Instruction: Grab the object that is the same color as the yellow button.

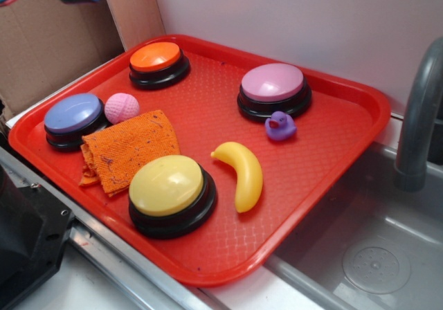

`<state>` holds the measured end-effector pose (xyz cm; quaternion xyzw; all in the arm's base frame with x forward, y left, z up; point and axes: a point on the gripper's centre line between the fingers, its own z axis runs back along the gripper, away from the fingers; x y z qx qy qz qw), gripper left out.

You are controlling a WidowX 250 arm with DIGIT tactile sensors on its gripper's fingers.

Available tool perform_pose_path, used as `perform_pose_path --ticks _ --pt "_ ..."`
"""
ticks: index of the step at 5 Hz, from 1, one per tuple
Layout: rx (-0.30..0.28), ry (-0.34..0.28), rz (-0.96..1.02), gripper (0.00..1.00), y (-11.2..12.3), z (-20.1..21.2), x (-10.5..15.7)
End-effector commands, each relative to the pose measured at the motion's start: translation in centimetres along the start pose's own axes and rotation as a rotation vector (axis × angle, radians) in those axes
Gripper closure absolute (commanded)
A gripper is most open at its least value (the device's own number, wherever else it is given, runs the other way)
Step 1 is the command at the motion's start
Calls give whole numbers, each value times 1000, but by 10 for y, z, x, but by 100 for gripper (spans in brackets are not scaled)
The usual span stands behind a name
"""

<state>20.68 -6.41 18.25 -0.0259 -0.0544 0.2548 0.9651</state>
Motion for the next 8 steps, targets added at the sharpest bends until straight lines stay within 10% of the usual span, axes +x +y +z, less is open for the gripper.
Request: perform_pose_path --ticks 1,4,8 --pt "-68 -13 -1 0 -48 -55 -1" --pt "-5 53 -32 0 -55 -123 -20" --pt "-62 97 -66 0 -46 -166 2"
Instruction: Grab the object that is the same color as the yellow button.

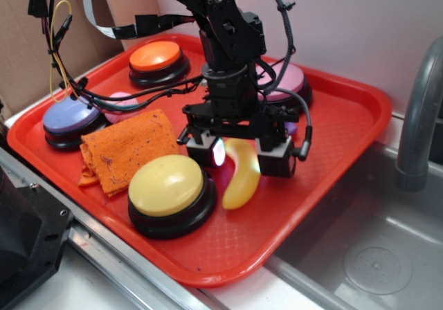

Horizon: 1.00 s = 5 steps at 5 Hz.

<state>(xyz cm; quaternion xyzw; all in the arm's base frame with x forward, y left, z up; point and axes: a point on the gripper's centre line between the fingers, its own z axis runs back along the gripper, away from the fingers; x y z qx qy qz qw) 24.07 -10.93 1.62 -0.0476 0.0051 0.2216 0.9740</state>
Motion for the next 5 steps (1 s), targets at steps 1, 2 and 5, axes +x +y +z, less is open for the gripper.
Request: perform_pose_path --ticks 1,2,5 --pt "-55 -44 -5 100 -1 6 12" --pt "-60 -52 -10 100 1 9 14" --pt "-29 -61 -141 100 14 105 44"
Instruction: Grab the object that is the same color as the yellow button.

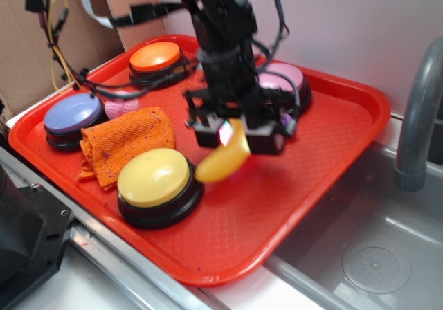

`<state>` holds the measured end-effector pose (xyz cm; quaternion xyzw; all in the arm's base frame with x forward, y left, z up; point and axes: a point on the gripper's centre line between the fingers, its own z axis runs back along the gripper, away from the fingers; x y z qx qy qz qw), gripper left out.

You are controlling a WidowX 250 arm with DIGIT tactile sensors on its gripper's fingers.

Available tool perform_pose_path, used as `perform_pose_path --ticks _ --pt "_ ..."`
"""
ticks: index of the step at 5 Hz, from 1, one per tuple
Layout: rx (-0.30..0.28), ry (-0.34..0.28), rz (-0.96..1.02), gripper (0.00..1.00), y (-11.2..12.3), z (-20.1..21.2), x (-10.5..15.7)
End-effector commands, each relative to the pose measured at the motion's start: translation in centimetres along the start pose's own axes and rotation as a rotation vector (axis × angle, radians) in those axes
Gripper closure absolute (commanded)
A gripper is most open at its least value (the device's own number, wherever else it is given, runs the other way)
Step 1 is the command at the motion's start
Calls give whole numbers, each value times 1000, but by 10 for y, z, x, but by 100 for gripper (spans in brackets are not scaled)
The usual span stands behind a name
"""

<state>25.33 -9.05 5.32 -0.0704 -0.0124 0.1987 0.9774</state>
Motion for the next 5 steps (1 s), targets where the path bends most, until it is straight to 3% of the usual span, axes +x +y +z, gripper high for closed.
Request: perform_pose_path --ticks 1,2,4,5 --pt "71 -13 -154 100 20 103 36" --pt "86 -53 -172 100 45 142 46" --pt "72 -129 -105 100 82 174 55" --pt "97 -109 -68 100 87 168 62"
